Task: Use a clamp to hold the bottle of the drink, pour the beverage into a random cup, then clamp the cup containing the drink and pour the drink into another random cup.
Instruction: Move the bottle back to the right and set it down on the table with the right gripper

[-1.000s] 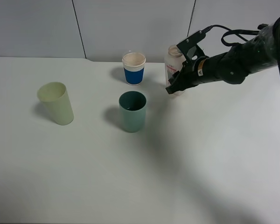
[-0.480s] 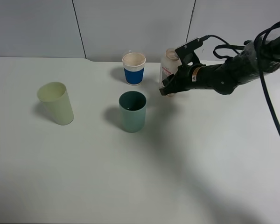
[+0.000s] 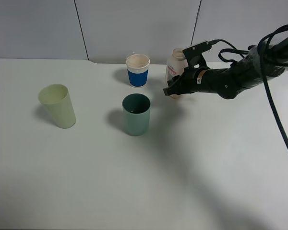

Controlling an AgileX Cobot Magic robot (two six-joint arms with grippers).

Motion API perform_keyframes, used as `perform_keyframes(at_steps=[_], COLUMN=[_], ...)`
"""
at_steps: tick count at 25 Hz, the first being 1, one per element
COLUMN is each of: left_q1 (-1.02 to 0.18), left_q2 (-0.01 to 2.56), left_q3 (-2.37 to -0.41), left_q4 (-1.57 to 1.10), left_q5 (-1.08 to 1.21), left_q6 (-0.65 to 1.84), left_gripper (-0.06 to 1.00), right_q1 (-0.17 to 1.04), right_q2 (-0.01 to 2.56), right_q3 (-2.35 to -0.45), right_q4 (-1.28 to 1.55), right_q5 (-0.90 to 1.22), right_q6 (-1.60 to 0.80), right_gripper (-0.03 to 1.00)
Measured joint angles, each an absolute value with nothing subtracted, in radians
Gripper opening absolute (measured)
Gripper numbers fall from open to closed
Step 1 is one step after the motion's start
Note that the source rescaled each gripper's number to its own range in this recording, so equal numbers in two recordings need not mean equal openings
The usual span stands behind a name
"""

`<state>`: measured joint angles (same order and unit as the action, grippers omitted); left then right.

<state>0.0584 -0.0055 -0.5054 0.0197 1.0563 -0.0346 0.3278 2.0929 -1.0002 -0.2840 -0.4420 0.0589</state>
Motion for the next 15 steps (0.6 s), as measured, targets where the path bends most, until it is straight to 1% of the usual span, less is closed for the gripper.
perform_keyframes(at_steps=[15], left_q1=[0.058], left_q2=[-0.005], left_q3=[-0.505], left_q4=[0.020], left_q5=[1.056], left_q6=[-0.035], left_gripper=[0.76], right_q1=[0.328], right_q2=[2.096], right_q3=[-1.000], right_q4=[-0.227], right_q5=[-0.443], right_q6=[0.058], right_gripper=[0.00])
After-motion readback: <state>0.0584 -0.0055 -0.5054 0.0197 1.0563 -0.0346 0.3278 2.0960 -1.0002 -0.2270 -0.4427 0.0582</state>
